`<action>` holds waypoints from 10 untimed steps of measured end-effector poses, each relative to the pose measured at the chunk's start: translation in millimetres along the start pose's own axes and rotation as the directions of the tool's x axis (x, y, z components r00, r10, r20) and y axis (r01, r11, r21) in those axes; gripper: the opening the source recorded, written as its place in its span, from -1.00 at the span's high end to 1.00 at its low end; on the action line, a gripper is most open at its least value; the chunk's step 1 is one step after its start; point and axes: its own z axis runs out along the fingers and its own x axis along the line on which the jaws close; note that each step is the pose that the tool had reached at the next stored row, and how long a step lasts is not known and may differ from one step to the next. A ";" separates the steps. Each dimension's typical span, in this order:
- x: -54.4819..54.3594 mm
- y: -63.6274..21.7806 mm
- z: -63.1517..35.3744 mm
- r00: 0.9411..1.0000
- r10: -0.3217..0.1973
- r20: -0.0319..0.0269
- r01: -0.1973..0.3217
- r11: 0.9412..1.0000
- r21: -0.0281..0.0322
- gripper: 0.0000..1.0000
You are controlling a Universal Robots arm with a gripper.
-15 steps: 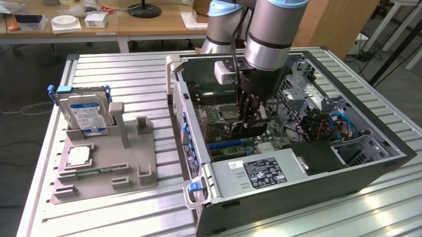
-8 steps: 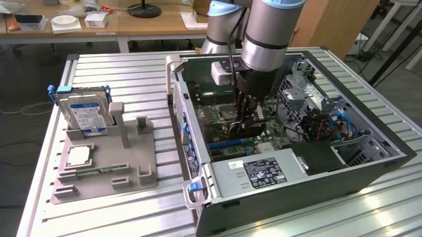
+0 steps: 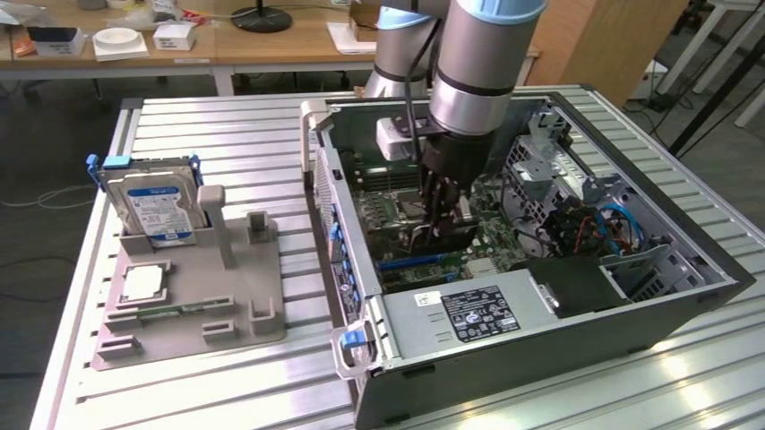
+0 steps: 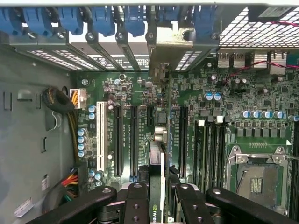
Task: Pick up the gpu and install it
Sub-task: 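Insert the gpu into the slot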
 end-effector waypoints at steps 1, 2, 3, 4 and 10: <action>-0.1 0.9 1.1 1.000 0.000 0.000 0.000 1.000 0.001 0.47; -0.1 1.8 2.2 1.000 0.000 0.000 0.000 1.000 0.003 0.47; -0.1 2.7 3.2 1.000 0.000 0.000 0.000 1.000 0.004 0.47; -0.1 3.4 3.6 1.000 0.000 0.000 0.000 1.000 0.005 0.47; -0.7 5.3 4.4 1.000 0.000 0.000 0.000 1.000 0.006 0.47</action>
